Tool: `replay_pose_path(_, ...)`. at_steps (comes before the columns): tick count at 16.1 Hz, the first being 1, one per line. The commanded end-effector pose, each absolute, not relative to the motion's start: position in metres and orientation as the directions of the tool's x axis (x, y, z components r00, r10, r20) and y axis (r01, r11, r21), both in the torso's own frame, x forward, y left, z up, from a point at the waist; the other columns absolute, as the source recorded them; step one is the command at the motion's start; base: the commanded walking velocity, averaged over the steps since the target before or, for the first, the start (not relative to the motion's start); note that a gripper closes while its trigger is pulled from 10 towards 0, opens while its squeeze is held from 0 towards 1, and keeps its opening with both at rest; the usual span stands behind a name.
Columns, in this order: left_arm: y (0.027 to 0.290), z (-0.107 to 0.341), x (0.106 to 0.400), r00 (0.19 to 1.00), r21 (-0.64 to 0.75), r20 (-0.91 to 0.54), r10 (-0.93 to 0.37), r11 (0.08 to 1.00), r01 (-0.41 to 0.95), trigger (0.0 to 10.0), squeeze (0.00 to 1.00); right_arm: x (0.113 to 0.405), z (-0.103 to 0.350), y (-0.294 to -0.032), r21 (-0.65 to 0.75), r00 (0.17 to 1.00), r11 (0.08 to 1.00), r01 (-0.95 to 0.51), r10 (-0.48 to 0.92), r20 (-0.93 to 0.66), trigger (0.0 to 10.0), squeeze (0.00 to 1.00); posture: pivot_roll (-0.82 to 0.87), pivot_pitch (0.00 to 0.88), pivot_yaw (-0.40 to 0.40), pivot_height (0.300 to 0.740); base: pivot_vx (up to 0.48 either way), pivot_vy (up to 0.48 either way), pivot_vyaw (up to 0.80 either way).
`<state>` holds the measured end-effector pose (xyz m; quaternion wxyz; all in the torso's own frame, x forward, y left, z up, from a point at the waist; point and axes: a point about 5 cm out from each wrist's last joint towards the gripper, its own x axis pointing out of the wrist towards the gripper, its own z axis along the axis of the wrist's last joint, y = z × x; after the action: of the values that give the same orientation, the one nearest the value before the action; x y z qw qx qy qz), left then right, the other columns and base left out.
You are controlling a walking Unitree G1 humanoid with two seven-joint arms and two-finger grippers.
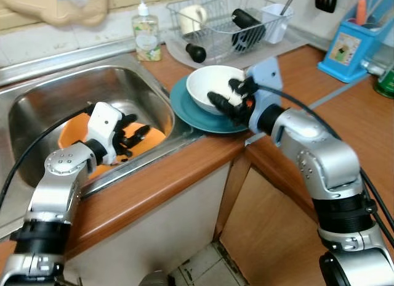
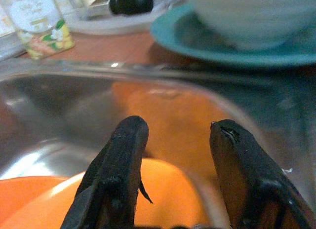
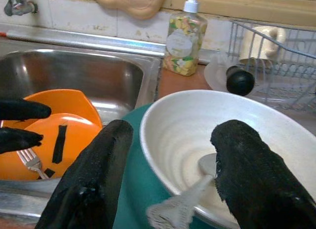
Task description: Kitchen organization
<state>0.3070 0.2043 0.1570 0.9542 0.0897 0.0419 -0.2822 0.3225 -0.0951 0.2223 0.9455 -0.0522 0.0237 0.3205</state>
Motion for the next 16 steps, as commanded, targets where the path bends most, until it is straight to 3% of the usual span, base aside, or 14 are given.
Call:
replay_pose_path(1, 0.197, 0.164, 0.302, 0.815, 0.107, -0.097, -0.571, 0.808, 0.579, 10.0, 0.0, 0.323, 0.219, -0.096, -0.086, 0.805, 0.801, -0.593, 0.586, -0.092, 10.0, 0.0, 0.01, 0.0, 0.025, 0.74, 0.0, 0.0, 0.0)
replay_pose_path(5, 0.18, 0.168, 0.293, 0.778, 0.044, -0.077, -0.624, 0.777, 0.628, 10.0, 0.0, 0.327, 0.207, -0.109, -0.043, 0.852, 0.857, -0.513, 0.503, -0.142, 10.0, 0.0, 0.0, 0.0, 0.029, 0.74, 0.0, 0.0, 0.0)
replay_pose_path(6, 0.176, 0.171, 0.293, 0.772, 0.026, -0.064, -0.632, 0.773, 0.634, 10.0, 0.0, 0.328, 0.206, -0.112, -0.002, 0.861, 0.869, -0.495, 0.49, -0.14, 8.1, 0.0, 0.0, 0.0, 0.029, 0.74, 0.0, 0.0, 0.0)
replay_pose_path(7, 0.172, 0.173, 0.293, 0.766, 0.018, -0.058, -0.641, 0.766, 0.642, 10.0, 0.0, 0.329, 0.204, -0.116, 0.017, 0.867, 0.877, -0.48, 0.477, -0.14, 3.7, 0.0, 0.0, 0.0, 0.031, 0.74, 0.0, 0.0, 0.0)
replay_pose_path(10, 0.163, 0.175, 0.292, 0.743, 0.008, -0.059, -0.667, 0.744, 0.668, 10.0, 0.0, 0.33, 0.201, -0.123, 0.029, 0.881, 0.892, -0.451, 0.45, -0.148, 0.9, 0.0, 0.0, 0.0, 0.034, 0.74, 0.0, 0.0, 0.0)
replay_pose_path(12, 0.157, 0.175, 0.29, 0.727, -0.003, -0.061, -0.684, 0.728, 0.685, 10.0, 0.0, 0.33, 0.201, -0.126, 0.04, 0.883, 0.895, -0.444, 0.445, -0.147, 0.0, 0.0, -0.01, 0.0, 0.037, 0.74, 0.0, 0.0, 0.0)
replay_pose_path(16, 0.151, 0.176, 0.286, 0.707, -0.019, -0.056, -0.705, 0.709, 0.705, 10.0, 0.0, 0.328, 0.2, -0.125, 0.049, 0.873, 0.886, -0.461, 0.463, -0.15, 0.0, 0.0, -0.01, 0.0, 0.037, 0.74, 0.0, 0.0, 0.0)
